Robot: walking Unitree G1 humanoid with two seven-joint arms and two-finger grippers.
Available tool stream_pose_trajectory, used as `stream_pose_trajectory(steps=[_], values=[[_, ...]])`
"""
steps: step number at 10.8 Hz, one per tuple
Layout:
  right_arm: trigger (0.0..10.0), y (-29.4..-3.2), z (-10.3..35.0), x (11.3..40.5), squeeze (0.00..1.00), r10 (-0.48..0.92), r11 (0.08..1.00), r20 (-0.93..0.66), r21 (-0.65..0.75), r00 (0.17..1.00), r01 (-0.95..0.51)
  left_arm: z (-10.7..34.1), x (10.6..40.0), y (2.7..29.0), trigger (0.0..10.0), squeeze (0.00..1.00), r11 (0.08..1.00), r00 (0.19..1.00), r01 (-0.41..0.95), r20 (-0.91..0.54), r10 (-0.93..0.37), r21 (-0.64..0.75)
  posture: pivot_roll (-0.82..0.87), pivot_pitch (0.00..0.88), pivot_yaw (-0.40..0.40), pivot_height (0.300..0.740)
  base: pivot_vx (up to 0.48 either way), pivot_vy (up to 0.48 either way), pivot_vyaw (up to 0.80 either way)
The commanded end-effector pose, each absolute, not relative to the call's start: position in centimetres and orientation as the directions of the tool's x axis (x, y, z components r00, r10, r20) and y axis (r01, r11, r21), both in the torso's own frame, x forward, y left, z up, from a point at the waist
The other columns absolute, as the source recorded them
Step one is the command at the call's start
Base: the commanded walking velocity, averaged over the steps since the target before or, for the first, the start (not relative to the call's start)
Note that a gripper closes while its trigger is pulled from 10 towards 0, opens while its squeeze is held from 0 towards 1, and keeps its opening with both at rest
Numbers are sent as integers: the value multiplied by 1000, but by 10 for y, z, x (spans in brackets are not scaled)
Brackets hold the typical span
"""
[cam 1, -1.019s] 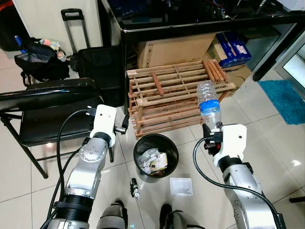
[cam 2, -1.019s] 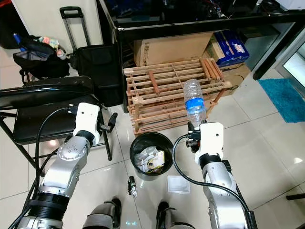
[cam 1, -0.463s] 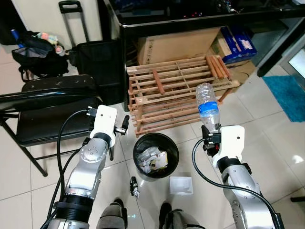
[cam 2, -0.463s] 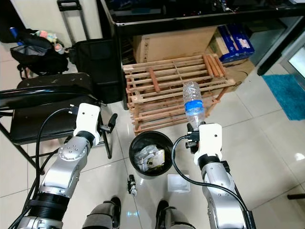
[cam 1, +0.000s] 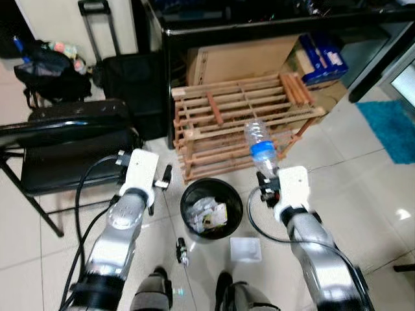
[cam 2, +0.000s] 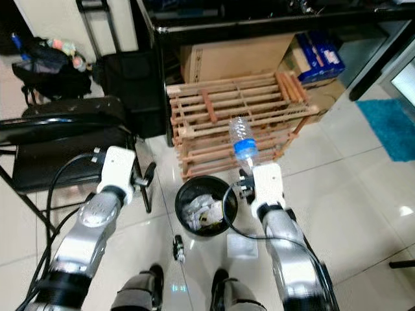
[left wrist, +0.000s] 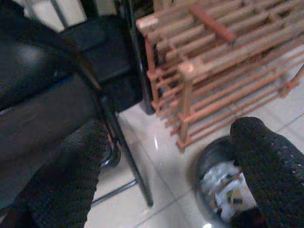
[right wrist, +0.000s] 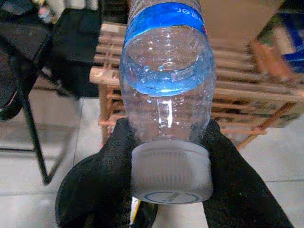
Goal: Picking trash to rubbish bin
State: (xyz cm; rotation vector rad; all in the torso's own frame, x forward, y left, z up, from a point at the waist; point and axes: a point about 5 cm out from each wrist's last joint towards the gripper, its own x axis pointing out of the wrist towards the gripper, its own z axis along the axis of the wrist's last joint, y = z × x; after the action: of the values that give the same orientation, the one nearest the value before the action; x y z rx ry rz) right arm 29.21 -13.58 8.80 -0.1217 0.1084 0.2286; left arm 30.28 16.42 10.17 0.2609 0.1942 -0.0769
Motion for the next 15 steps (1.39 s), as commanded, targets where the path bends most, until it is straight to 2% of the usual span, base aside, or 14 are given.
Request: stream_pose_trajectory(steps=[1,4,6,8,10,12,15], values=[[10000,-138,76,293,0,236,957,-168,-129,957,-258,95,293,167,10000,0,964,969,114,-242,-53,242,385,324,-122,740,0,0,0],[10000,-126,56,309,0,321,917,-258,-157,911,-367,66,254,180,10000,0,949,875,255,-462,-144,187,449,391,-129,740,0,0,0],[10000,-124,45,317,0,349,905,-307,-135,885,-404,71,234,186,10000,0,931,831,327,-518,-202,162,485,429,-124,740,0,0,0],[10000,-123,37,318,0,371,877,-353,-172,859,-449,70,214,191,10000,0,886,766,446,-566,-305,127,506,453,-117,740,0,0,0],[10000,-123,37,320,0,373,874,-351,-176,859,-452,67,207,195,10000,0,855,742,502,-573,-349,129,502,457,-122,740,0,0,0],[10000,-124,32,318,0,379,873,-361,-168,852,-459,65,207,200,10000,0,849,736,507,-588,-336,150,488,458,-125,740,0,0,0],[10000,-118,16,308,0,406,842,-449,-154,796,-517,64,204,198,10000,0,839,727,524,-590,-351,146,486,467,-124,740,0,0,0]])
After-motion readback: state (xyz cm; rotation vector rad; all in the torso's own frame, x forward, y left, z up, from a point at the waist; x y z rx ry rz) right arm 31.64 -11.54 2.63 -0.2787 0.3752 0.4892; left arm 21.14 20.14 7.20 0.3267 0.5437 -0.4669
